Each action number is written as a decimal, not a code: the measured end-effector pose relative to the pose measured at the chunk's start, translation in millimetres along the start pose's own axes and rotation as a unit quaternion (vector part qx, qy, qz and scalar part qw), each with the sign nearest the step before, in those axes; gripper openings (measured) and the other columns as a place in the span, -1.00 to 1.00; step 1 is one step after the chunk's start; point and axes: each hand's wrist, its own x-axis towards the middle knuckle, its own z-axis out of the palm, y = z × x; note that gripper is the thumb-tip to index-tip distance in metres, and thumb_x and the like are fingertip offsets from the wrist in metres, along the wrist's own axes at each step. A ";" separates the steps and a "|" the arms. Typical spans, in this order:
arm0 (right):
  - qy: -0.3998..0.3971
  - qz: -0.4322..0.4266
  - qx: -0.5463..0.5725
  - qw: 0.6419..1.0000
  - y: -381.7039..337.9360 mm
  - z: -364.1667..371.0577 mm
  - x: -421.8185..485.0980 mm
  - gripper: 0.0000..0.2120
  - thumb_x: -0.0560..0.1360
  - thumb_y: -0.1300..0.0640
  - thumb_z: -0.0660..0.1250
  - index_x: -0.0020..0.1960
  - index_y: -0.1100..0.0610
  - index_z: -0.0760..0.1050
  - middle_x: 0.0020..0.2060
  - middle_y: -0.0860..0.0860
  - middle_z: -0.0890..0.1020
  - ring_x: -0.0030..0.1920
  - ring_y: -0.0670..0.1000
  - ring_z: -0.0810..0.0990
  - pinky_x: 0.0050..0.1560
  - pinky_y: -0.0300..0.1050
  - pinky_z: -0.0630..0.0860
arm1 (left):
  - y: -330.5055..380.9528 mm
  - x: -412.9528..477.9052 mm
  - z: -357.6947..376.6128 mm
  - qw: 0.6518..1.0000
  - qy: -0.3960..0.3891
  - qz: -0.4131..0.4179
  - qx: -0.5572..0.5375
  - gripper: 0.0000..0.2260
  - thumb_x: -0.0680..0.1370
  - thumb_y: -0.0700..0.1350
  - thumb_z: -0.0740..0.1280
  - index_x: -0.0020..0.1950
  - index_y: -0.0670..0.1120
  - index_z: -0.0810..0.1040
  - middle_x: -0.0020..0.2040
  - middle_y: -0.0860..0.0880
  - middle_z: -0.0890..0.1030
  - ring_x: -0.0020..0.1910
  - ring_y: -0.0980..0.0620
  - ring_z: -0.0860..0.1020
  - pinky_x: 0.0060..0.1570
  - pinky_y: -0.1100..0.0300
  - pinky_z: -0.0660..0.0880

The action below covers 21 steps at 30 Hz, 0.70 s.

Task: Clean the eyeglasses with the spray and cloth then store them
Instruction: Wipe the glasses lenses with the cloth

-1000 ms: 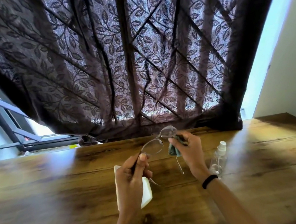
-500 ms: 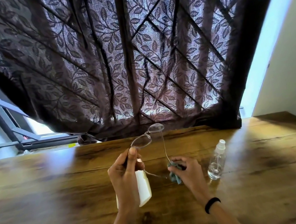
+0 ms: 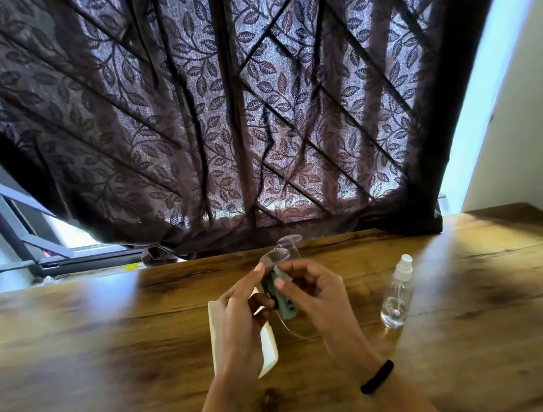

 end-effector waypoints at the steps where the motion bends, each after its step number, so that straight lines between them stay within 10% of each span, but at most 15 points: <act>1: 0.003 -0.002 0.010 1.000 0.5 3.2 -1.1 -0.84 0.39 0.24 0.41 -0.07 0.05 0.56 -0.13 -0.02 0.68 -0.09 -0.05 0.65 -0.12 -0.22 0.60 | 0.6 0.7 0.2 1.000 -0.002 -0.015 -0.009 -0.76 0.32 0.01 0.40 -0.09 -0.06 0.69 -0.39 0.14 0.62 -0.50 0.21 0.41 -0.52 0.39 0.39; 11: -0.017 -0.016 -0.040 0.999 7.0 9.6 -0.6 -0.84 0.39 0.28 0.41 -0.10 0.25 0.45 -0.19 0.20 0.67 -0.14 0.15 0.65 -0.05 0.20 0.57 | 3.3 2.4 -1.7 0.997 -0.039 -0.070 -0.014 -0.80 0.43 -0.11 0.34 0.00 -0.10 0.67 -0.32 0.06 0.56 -0.58 0.19 0.29 -0.65 0.43 0.23; 21: -0.060 -0.121 -0.219 0.966 25.7 -6.5 -23.0 -0.74 0.40 0.28 0.38 -0.11 -0.08 0.46 -0.16 -0.19 0.57 -0.09 -0.11 0.57 -0.04 -0.23 0.56 | -1.8 4.5 -6.6 0.999 -0.023 -0.045 -0.002 -0.81 0.48 -0.09 0.32 -0.05 -0.15 0.67 -0.23 -0.08 0.45 -0.57 0.18 0.23 -0.64 0.39 0.17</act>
